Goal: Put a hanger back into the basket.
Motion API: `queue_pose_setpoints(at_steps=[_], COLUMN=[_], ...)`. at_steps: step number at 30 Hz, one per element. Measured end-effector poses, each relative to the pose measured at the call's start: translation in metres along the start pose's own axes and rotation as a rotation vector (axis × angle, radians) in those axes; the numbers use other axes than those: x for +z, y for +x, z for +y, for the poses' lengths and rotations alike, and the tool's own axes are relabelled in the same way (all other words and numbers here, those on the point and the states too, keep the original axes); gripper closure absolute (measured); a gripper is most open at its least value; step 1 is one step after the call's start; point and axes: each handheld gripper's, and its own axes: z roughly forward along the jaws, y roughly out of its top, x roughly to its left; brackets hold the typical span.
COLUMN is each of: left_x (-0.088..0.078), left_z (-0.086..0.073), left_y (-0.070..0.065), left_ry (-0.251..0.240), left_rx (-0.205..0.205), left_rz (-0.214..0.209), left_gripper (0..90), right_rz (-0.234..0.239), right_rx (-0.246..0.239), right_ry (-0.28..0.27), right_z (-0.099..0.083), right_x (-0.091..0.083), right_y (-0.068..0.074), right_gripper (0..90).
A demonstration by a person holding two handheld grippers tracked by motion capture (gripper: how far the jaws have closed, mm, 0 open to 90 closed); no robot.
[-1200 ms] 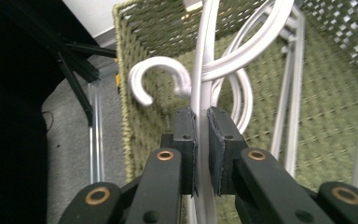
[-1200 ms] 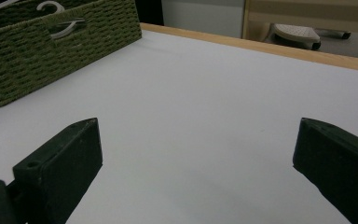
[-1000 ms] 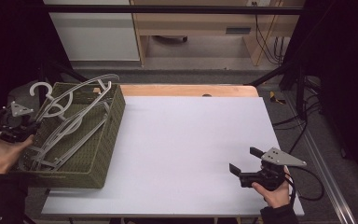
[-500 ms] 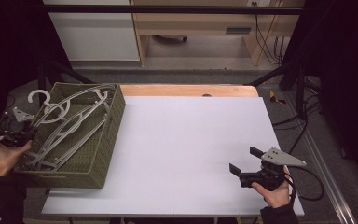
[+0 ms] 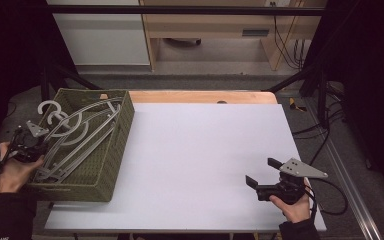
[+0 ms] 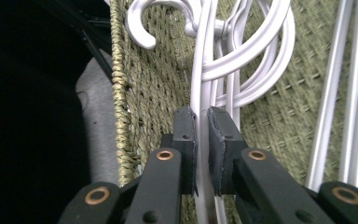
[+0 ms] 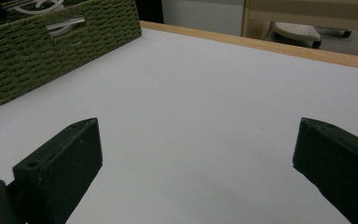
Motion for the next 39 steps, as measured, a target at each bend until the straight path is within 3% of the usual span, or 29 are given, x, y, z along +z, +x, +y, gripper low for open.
queue_pose_setpoints(at_steps=[3, 5, 8, 11, 13, 17, 22, 26, 28, 35, 39], left_x=[0.003, 0.002, 0.001, 0.004, 0.006, 0.008, -0.005, -0.018, -0.025, -0.046, -0.056], left_z=[0.001, 0.001, 0.0, 0.001, 0.003, 0.003, 0.003, 0.005, 0.005, 0.007, 0.011], left_y=[-0.001, -0.001, 0.001, 0.002, 0.001, 0.006, 0.011, 0.011, 0.007, -0.02, -0.04], left_ry=[0.025, 0.015, -0.002, 0.029, 0.062, 0.089, -0.006, -0.084, -0.141, -0.334, -0.43], left_rx=[0.017, 0.019, 0.008, 0.023, 0.03, -0.011, -0.093, -0.134, -0.162, -0.239, -0.262], left_rz=[-0.012, -0.024, -0.078, -0.176, -0.182, -0.223, -0.274, -0.303, -0.341, -0.453, -0.507], left_gripper=[82.0, 81.9, 81.1, 79.6, 77.1, 70.7, 62.3, 55.5, 51.0, 40.0, 34.1], right_rz=[0.001, 0.001, 0.002, 0.004, 0.007, 0.003, 0.006, 0.003, 0.004, 0.002, -0.004], right_rx=[0.004, 0.004, 0.005, 0.001, 0.0, 0.006, 0.006, 0.018, 0.011, 0.014, 0.021], right_ry=[-0.003, -0.007, -0.004, 0.002, -0.002, -0.003, -0.006, -0.013, -0.011, -0.022, -0.029], right_z=[0.0, 0.001, 0.0, 0.0, 0.0, 0.0, 0.001, 0.001, 0.001, 0.001, 0.001], right_x=[0.0, -0.001, 0.0, 0.001, 0.001, 0.0, 0.0, -0.001, -0.002, -0.003, -0.003], right_y=[0.0, 0.0, 0.0, 0.001, 0.002, 0.0, 0.001, 0.001, 0.0, 0.0, -0.001], right_gripper=[1.5, 1.5, 1.5, 1.5, 1.5, 1.6, 1.6, 1.5, 1.5, 1.5, 1.5])
